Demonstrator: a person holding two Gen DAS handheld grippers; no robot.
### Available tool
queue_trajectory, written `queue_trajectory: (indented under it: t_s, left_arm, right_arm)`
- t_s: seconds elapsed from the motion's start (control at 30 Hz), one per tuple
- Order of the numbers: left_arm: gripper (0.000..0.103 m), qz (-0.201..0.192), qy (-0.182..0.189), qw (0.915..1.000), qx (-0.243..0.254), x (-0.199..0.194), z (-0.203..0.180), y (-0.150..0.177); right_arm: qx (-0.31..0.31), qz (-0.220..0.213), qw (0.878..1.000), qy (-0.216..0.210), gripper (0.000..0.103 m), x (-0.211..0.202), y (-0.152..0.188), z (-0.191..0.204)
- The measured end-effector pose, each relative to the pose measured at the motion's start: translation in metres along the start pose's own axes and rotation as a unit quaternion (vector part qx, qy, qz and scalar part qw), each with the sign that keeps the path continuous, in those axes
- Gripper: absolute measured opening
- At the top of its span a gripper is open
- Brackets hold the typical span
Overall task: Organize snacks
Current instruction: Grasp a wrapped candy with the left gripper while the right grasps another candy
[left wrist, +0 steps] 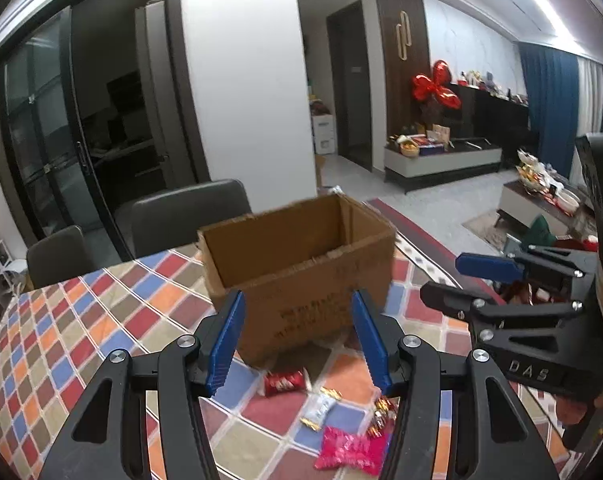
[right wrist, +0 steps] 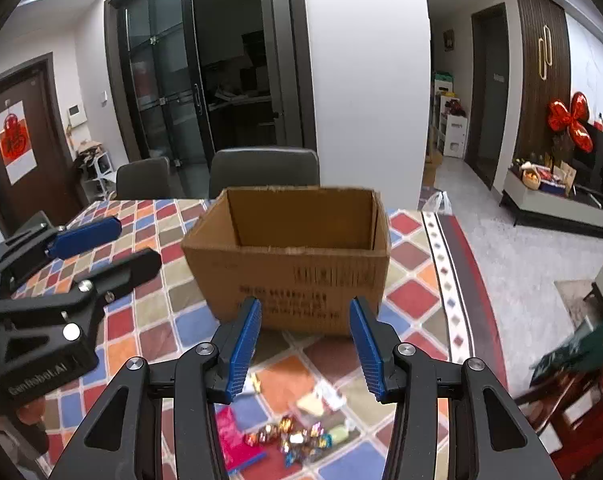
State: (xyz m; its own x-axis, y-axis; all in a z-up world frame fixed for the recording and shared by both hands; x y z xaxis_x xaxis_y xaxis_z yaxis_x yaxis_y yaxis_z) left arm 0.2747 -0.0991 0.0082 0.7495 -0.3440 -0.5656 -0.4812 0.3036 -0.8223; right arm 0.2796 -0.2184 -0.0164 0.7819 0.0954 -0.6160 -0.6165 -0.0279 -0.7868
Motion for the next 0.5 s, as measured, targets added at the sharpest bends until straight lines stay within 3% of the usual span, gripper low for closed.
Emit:
queue_trajectory:
  t_s: [0.27,0.5]
  left_arm:
    - [0.054,0.021,0.037,0.9985,0.034,0.007,-0.035,0.048]
    - [0.054,0.047,0.052,0.9959,0.057,0.020,-0.055,0.083]
  right_arm:
    - [0.005,0.014,1.000,0.009,0.047,-0.010,0.052,-0.006]
    - [0.023,0.051,0.998,-0.004,0.047,0.004,0.100,-0.008]
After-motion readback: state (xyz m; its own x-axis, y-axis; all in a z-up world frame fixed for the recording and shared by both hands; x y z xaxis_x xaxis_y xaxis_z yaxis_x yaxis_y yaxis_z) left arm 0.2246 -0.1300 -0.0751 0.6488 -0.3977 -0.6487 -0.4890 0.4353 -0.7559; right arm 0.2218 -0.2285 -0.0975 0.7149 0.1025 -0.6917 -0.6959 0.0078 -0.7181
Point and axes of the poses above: each gripper's, at about its wrist camera, not at the fingertips, and x roughly the way its jaws point, z to its left, y to its underside, the point moved 10 cm from there along x, roughly the way its jaws point, and after that the axes turned 4 degrees about y, right-handed, at the moved point
